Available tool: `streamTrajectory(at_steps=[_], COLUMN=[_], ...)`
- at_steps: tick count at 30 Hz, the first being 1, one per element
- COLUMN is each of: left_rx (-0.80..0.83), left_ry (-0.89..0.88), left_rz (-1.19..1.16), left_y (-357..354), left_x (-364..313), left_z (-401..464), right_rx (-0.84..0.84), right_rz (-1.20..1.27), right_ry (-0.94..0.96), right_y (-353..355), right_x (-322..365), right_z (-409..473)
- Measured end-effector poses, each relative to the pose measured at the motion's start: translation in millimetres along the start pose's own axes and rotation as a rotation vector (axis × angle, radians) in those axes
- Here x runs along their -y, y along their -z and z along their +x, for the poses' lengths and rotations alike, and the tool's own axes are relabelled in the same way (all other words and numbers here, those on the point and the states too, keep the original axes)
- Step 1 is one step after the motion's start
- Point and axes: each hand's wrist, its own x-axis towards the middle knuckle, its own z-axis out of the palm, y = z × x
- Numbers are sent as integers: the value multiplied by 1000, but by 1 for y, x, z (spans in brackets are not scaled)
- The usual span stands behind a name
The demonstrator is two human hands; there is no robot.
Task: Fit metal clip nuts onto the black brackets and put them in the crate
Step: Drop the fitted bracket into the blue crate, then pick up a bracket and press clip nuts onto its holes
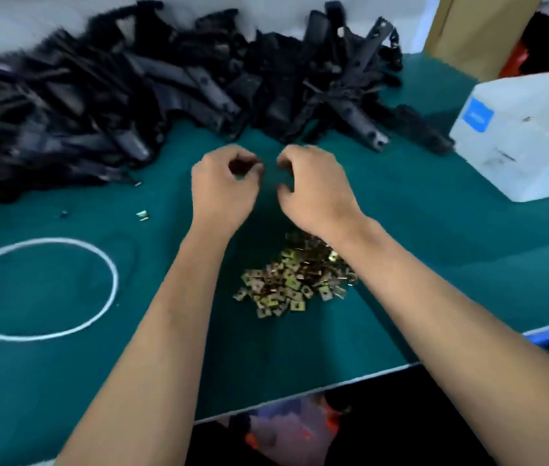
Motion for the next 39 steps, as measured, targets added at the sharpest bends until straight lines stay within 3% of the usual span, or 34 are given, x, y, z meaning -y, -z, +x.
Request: streamTrajectory(at_steps=[7,12,16,21,26,34,39], left_rx=[-472,-736,-859,-844,-838,-734,-646], left_ry=[304,506,563,546,542,504,522], left_rz=[186,13,-88,-98,-110,-199,-223], left_y=[77,97,107,105,105,100,92], left_x=[78,97,105,108,105,97,92], left_z=[20,25,29,28,28,28,25], right_rx=[274,320,319,313,225,172,192], right_rz=[-58,-148,-64,-18,-159,-279,-289], right_ry=[313,477,429,382,385,400,274], right_y=[-75,-121,-152,-167,-150,-105,-74], right_x=[101,150,179,191,177,81,38], right_z=[57,87,107,129,146,142,131])
